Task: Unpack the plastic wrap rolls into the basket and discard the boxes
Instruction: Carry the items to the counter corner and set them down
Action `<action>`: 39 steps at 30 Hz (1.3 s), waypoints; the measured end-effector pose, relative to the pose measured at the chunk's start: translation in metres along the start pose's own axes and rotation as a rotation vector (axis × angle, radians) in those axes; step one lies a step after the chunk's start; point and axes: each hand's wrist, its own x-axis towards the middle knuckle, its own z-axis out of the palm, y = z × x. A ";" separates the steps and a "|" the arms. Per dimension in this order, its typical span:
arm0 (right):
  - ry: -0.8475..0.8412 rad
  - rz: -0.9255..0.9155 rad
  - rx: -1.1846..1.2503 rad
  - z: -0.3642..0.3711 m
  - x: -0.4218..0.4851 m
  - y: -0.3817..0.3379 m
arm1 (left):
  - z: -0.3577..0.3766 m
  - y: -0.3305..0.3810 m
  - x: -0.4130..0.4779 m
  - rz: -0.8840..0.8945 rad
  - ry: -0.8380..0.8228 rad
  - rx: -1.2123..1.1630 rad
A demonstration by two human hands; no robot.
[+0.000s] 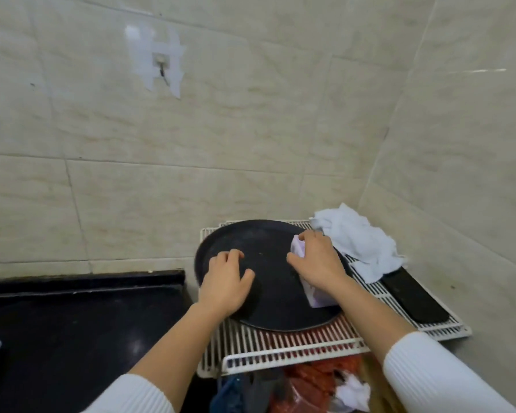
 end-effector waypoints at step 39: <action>-0.440 -0.152 0.397 0.232 -0.159 -0.306 | -0.208 -0.294 -0.234 -0.542 0.583 0.114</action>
